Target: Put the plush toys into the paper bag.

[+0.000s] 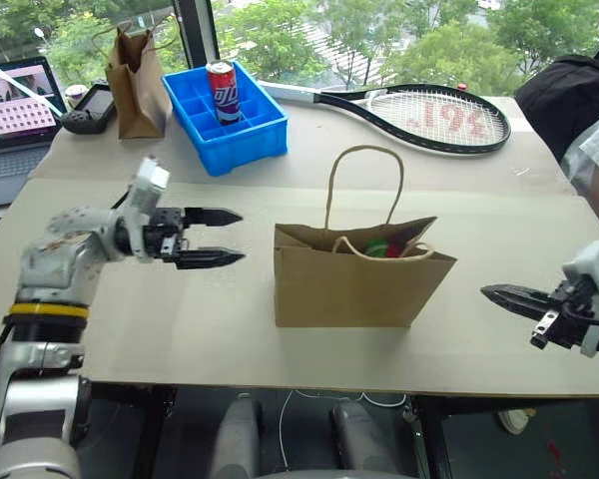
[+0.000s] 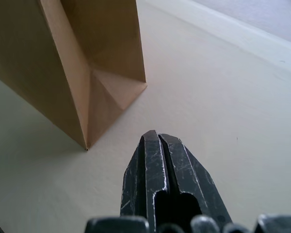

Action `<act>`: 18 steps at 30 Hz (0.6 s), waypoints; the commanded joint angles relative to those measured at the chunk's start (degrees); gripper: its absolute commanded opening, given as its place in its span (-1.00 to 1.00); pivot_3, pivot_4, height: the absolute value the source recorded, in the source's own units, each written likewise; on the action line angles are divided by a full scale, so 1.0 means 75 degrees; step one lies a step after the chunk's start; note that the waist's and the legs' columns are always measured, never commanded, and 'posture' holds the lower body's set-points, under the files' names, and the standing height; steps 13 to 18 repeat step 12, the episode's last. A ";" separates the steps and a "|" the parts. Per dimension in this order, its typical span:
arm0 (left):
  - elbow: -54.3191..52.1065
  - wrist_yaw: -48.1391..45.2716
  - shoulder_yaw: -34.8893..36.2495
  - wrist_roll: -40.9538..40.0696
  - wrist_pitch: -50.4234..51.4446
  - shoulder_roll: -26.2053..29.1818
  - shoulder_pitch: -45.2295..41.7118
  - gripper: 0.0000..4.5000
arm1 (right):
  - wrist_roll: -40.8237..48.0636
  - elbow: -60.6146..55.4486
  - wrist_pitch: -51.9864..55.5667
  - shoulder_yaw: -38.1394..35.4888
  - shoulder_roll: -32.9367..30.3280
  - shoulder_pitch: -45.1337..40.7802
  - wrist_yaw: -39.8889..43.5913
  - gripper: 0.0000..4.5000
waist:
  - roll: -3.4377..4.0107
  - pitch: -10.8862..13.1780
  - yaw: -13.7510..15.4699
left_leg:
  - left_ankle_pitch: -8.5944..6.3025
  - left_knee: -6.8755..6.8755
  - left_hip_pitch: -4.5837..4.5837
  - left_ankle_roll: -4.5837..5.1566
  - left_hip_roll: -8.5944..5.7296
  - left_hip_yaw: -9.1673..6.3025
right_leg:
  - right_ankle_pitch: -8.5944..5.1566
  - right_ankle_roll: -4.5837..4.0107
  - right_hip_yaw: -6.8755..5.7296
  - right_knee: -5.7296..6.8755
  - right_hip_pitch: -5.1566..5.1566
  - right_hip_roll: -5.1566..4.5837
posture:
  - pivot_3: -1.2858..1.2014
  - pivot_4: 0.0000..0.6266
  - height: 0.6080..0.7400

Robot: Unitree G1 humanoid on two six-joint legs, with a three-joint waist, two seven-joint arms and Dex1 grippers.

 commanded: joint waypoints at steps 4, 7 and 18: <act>-0.1317 0.2609 0.0528 0.0985 -0.0742 -0.0766 0.1769 0.98 | -0.0160 -0.0043 -0.1159 0.0001 0.1365 -0.0127 -0.0980 -1.00 | -0.0001 -0.0002 0.0003 | 0.0002 0.0010 0.0012 -0.0004 0.0000 0.0003 | 0.0001 -0.0002 0.0002 0.0010 0.0008 -0.0002 | 0.03 -0.52 -0.16; -0.0924 0.3480 0.0293 0.1983 -0.1985 -0.1314 0.2275 0.98 | -0.0624 -0.0003 -0.1488 0.0761 0.1510 -0.0261 -0.1144 -1.00 | 0.0001 -0.0003 -0.0018 | 0.0003 0.0007 0.0037 -0.0007 0.0002 0.0013 | 0.0002 -0.0001 0.0010 0.0011 0.0021 -0.0001 | 0.03 -0.52 -0.16; -0.0690 0.4142 0.0537 0.2209 -0.2428 -0.1732 0.2291 0.98 | -0.0842 0.0022 -0.1814 0.1082 0.1827 -0.0300 -0.1599 -1.00 | 0.0001 -0.0004 -0.0007 | 0.0003 0.0007 0.0041 -0.0007 0.0005 0.0020 | 0.0003 -0.0004 0.0014 0.0018 0.0019 0.0001 | 0.03 -0.52 -0.16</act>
